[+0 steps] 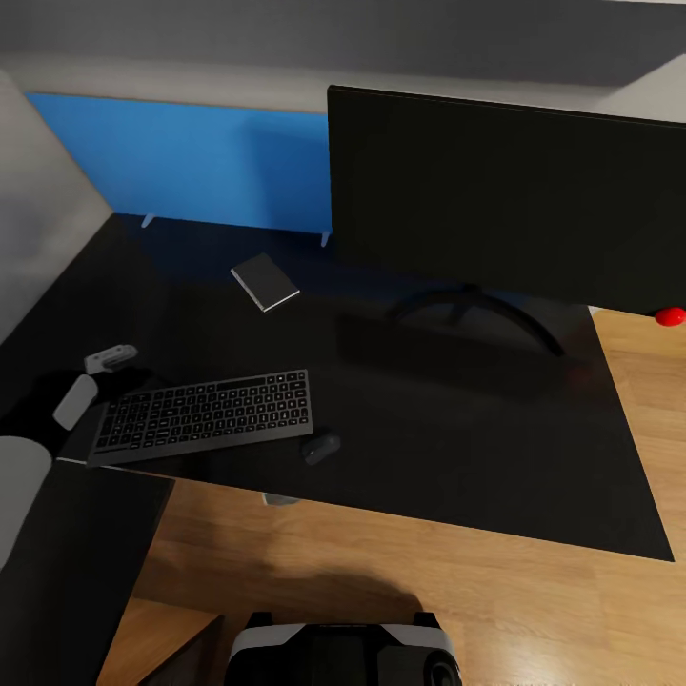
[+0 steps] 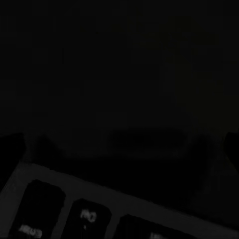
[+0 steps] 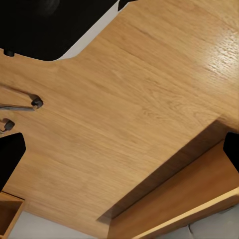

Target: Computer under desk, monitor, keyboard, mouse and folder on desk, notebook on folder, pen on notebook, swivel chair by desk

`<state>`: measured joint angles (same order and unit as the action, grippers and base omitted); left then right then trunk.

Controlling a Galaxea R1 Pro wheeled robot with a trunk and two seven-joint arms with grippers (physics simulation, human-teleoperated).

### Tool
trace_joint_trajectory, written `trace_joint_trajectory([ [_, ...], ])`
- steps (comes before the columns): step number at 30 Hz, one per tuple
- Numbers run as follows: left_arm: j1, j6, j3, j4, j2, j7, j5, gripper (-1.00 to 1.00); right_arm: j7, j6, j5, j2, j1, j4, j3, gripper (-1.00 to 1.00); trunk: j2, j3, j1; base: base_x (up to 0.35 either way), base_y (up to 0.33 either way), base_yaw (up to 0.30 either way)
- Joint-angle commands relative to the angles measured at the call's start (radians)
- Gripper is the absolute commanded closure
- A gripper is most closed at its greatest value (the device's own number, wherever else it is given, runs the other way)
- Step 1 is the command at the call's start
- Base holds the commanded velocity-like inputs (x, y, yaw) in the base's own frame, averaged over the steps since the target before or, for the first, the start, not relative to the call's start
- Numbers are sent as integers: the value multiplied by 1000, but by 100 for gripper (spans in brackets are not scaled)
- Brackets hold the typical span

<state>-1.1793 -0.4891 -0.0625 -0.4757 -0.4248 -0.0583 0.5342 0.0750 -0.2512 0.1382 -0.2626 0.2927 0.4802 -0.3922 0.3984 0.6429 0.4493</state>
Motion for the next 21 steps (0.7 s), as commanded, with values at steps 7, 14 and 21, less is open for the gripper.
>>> trace_joint_trajectory([
  [7,1,-3,-7,-1,-27,-9,10,-100,2,-2,11,-3,0,1,-5,-100,2,1,1,-1,0,0],
  [14,1,-4,-7,-1,-30,-12,10,-100,2,-2,11,-3,0,1,-5,-100,2,1,1,0,0,0],
  [21,1,-5,-9,-1,-29,-12,11,-100,2,-2,11,-3,0,1,-4,-100,2,1,1,0,0,0],
])
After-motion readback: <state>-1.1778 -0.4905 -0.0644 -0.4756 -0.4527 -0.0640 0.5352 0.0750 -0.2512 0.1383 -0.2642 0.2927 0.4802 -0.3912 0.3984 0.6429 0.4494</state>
